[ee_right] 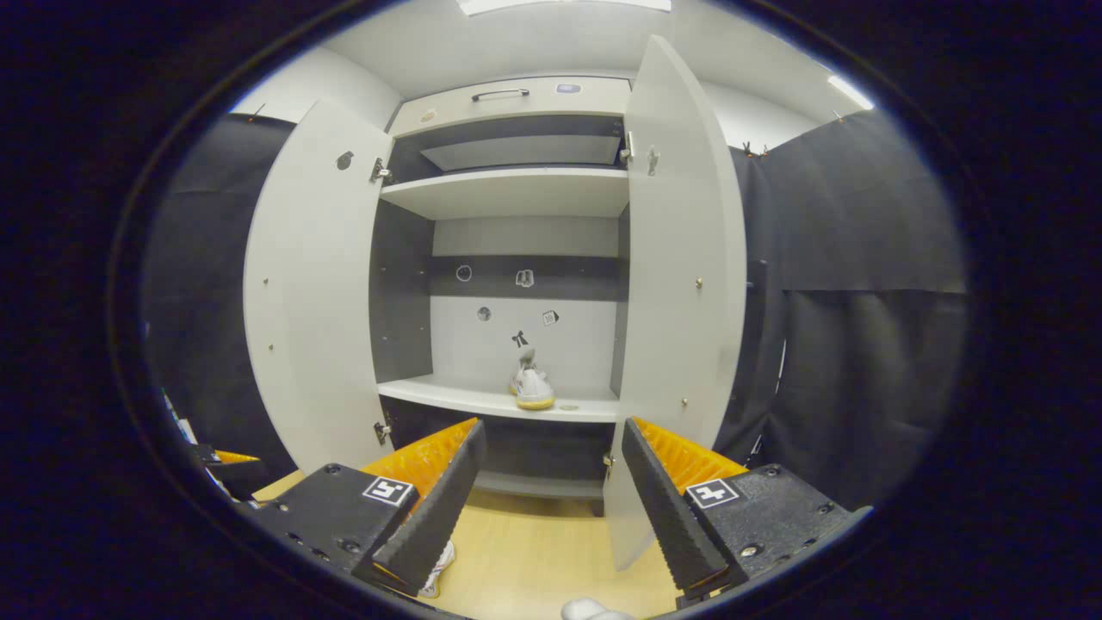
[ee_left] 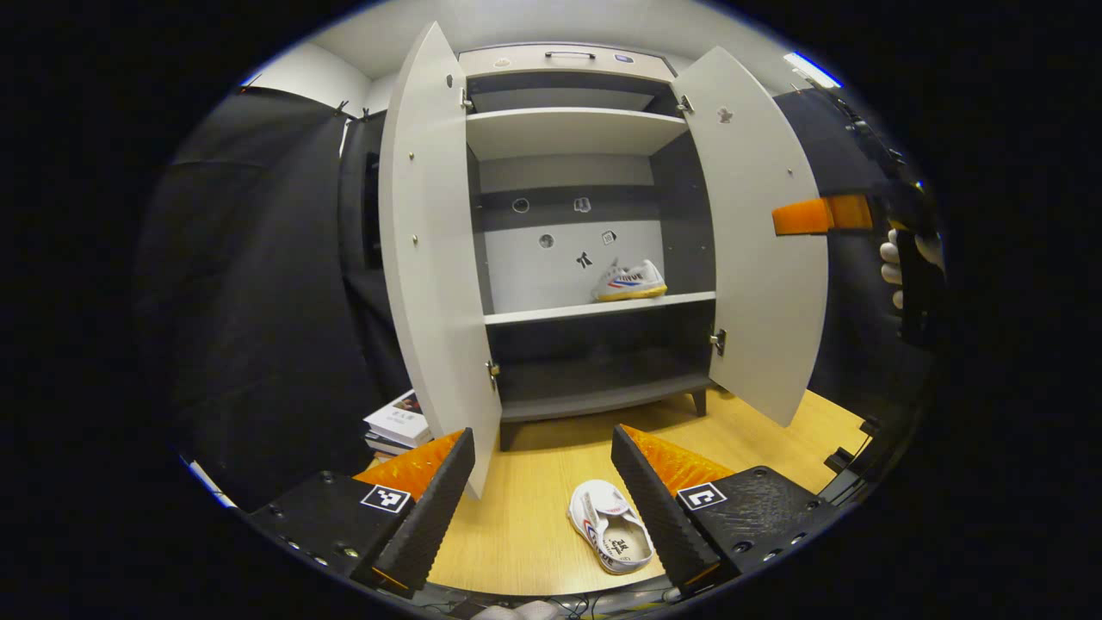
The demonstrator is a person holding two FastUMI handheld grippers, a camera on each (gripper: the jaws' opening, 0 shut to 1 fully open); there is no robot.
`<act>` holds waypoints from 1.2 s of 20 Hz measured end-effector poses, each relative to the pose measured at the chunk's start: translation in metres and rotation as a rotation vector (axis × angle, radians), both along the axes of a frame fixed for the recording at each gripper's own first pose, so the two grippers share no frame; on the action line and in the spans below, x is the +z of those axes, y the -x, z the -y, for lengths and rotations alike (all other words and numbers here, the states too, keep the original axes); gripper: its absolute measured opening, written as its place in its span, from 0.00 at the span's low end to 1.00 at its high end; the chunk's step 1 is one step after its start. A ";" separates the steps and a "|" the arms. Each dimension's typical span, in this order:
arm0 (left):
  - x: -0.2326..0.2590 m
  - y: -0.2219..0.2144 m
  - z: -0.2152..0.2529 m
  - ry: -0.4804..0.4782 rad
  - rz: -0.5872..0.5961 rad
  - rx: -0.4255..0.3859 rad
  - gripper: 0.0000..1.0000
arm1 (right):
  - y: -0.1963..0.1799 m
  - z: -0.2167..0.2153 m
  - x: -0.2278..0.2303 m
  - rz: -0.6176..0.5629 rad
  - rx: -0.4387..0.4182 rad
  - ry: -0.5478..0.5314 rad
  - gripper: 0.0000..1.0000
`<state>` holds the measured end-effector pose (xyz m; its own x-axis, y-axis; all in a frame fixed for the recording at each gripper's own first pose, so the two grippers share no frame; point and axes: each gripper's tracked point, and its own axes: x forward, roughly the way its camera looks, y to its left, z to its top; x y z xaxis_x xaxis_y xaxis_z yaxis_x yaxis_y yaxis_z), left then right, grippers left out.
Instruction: Grab one shoe with the right hand and put it into the shoe cabinet, grab the other shoe with the left hand and put it into the shoe cabinet; then close the right door with the right hand and the left door with the left hand.
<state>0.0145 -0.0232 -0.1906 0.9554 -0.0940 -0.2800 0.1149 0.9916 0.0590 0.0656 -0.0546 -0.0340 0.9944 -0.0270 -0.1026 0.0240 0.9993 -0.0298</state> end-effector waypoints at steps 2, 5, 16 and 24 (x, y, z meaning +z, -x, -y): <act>-0.047 0.011 0.007 -0.013 -0.081 -0.018 0.96 | 0.015 0.000 -0.006 -0.024 -0.010 -0.001 1.00; -0.119 0.022 0.017 -0.039 -0.223 -0.038 0.96 | 0.032 0.004 -0.011 -0.048 -0.032 0.002 1.00; -0.240 -0.029 0.029 -0.133 -0.413 -0.104 0.94 | 0.045 0.027 -0.039 -0.166 -0.115 -0.027 1.00; -0.250 -0.074 0.047 -0.072 -0.445 -0.107 0.64 | 0.021 0.020 -0.042 -0.191 -0.094 -0.025 1.00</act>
<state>0.0889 -0.0702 -0.4404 0.7267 -0.1511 -0.6701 0.2465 0.9679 0.0490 0.0446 -0.0745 -0.0757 0.9501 -0.1134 -0.2905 0.1132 0.9934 -0.0178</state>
